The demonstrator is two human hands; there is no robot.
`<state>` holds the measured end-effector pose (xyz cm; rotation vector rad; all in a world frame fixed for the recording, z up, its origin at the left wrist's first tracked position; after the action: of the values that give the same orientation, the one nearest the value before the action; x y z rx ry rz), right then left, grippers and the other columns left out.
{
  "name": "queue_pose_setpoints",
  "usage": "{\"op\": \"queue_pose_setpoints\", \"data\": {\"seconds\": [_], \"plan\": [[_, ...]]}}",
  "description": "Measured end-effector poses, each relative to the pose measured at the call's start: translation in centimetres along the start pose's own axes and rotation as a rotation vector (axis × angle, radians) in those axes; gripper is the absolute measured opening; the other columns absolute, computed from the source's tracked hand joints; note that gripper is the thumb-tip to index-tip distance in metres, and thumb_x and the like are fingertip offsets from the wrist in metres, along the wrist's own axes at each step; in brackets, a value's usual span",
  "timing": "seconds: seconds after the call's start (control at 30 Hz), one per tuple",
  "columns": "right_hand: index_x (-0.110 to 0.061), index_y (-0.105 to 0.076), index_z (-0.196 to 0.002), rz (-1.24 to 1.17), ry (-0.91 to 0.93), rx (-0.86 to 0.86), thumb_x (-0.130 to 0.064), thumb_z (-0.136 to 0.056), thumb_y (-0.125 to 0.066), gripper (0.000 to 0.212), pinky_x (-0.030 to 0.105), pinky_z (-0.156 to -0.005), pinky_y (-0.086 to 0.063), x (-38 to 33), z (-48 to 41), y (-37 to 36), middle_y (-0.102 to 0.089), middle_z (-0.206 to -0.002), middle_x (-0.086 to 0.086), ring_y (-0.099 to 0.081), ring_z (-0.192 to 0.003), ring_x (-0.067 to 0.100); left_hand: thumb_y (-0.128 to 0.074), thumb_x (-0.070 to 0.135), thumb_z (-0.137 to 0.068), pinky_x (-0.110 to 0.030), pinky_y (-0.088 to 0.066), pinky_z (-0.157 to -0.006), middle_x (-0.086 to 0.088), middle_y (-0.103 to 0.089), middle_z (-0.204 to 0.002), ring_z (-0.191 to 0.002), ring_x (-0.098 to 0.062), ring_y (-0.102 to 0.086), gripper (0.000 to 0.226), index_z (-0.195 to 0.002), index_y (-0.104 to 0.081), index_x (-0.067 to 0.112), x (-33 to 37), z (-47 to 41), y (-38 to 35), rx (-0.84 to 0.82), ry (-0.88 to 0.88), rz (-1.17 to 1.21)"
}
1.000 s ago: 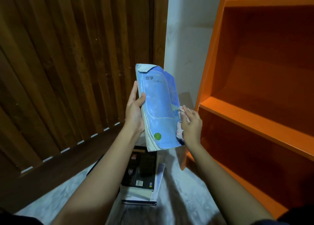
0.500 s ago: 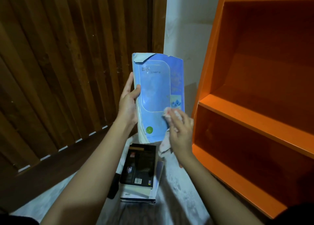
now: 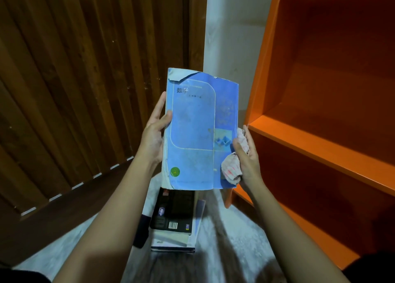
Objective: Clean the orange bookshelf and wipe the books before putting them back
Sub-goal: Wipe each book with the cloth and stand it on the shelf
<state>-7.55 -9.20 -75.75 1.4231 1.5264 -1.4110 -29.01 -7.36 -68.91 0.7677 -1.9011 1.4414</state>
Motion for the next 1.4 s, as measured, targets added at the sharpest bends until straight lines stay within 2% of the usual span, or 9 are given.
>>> {"op": "queue_pose_setpoints", "data": {"seconds": [0.27, 0.37, 0.5, 0.7, 0.77, 0.9, 1.07, 1.2, 1.4], "plan": [[-0.030, -0.055, -0.127, -0.044, 0.008, -0.031, -0.027, -0.066, -0.081, 0.066, 0.050, -0.101, -0.044, -0.7, -0.1, 0.0, -0.061, -0.129, 0.003, -0.058, -0.117, 0.023, -0.045, 0.013, -0.098, -0.043, -0.057, -0.082, 0.000, -0.059, -0.131, -0.110, -0.025, -0.063, 0.052, -0.143, -0.031, 0.037, -1.5, -0.1, 2.6, 0.125, -0.025, -0.197], [-0.026, -0.056, -0.126, -0.026, 0.028, -0.017, -0.008, -0.076, -0.073, 0.056, 0.049, -0.097, -0.048, -1.4, 0.0, -0.3, -0.064, -0.124, 0.003, -0.062, -0.112, 0.021, -0.043, 0.013, -0.099, -0.034, -0.057, -0.082, 0.005, -0.055, -0.133, -0.110, -0.017, -0.062, 0.053, -0.146, -0.029, 0.033, -2.3, -0.6, 2.8, 0.197, -0.022, -0.445], [-0.023, -0.057, -0.125, 0.107, 0.097, -0.007, 0.000, -0.079, -0.070, 0.053, 0.038, -0.095, -0.051, -2.1, 0.3, -0.9, -0.062, -0.126, -0.001, -0.061, -0.113, 0.013, -0.050, 0.015, -0.096, -0.036, -0.037, -0.107, 0.001, -0.035, -0.149, -0.135, -0.019, -0.035, 0.048, -0.142, -0.038, 0.025, -2.3, -1.4, 1.7, 0.402, -0.108, -0.977], [-0.022, -0.059, -0.124, 0.504, 0.258, -0.023, -0.004, -0.078, -0.071, 0.051, 0.013, -0.097, -0.041, -1.0, 1.3, -1.9, -0.061, -0.124, -0.010, -0.053, -0.113, -0.006, -0.050, 0.028, -0.096, -0.015, -0.046, -0.083, 0.001, -0.059, -0.120, -0.094, 0.001, -0.055, 0.042, -0.138, -0.046, 0.021, -4.0, -1.1, -3.4, 0.170, -0.236, -1.102], [-0.022, -0.060, -0.123, 0.577, 0.339, -0.028, -0.001, -0.078, -0.070, 0.051, 0.010, -0.097, -0.040, -0.3, 1.7, -1.9, -0.062, -0.123, -0.010, -0.053, -0.112, -0.008, -0.051, 0.040, -0.094, -0.029, -0.050, -0.091, -0.003, -0.063, -0.117, -0.100, -0.011, -0.060, 0.050, -0.140, -0.042, 0.022, -4.6, -1.2, -3.9, 0.201, -0.239, -1.161], [-0.027, -0.059, -0.124, 0.684, 0.465, -0.061, 0.002, -0.078, -0.066, 0.055, 0.011, -0.091, -0.043, 0.8, 2.6, -1.8, -0.061, -0.119, -0.013, -0.056, -0.109, -0.003, -0.054, 0.051, -0.088, -0.037, -0.056, -0.075, -0.011, -0.067, -0.084, -0.079, -0.020, -0.065, 0.071, -0.147, -0.027, 0.021, -4.7, -1.1, -3.8, 0.296, -0.263, -1.232], [-0.035, -0.053, -0.130, 0.771, 0.505, -0.086, -0.003, -0.078, -0.058, 0.061, 0.018, -0.083, -0.048, 2.0, 3.6, -3.1, -0.063, -0.123, -0.005, -0.058, -0.109, 0.007, -0.052, 0.024, -0.094, -0.029, -0.053, -0.057, -0.008, -0.062, -0.081, -0.066, -0.016, -0.062, 0.057, -0.145, -0.028, 0.013, -4.3, -0.8, -3.4, 0.366, -0.311, -1.246], [-0.031, -0.052, -0.132, 0.913, 0.562, -0.086, -0.021, -0.083, -0.063, 0.051, 0.022, -0.074, -0.047, 2.3, 3.9, -5.0, -0.063, -0.114, -0.001, -0.059, -0.101, 0.014, -0.045, 0.012, -0.096, -0.038, -0.058, -0.065, -0.002, -0.062, -0.085, -0.068, -0.012, -0.063, 0.036, -0.131, -0.044, 0.012, -3.7, -1.0, -2.3, 0.411, -0.302, -1.061], [-0.036, -0.045, -0.133, 0.686, 0.366, -0.194, -0.045, -0.088, -0.054, 0.047, 0.014, -0.092, -0.041, 2.4, 3.2, -4.6, -0.058, -0.118, -0.005, -0.053, -0.109, 0.004, -0.041, 0.012, -0.098, -0.029, -0.054, -0.068, 0.010, -0.063, -0.081, -0.072, -0.003, -0.063, 0.038, -0.137, -0.043, 0.014, -2.3, -1.7, -1.1, 0.533, -0.352, -0.776]]}}
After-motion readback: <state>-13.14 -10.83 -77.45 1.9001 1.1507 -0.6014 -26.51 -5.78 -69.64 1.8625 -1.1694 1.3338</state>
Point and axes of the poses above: each hand's wrist, its own z-axis away from the middle knuckle, its own y-axis out of the back of the hand, x = y × z, the point moved 1 cm from there along -z, towards the middle knuckle
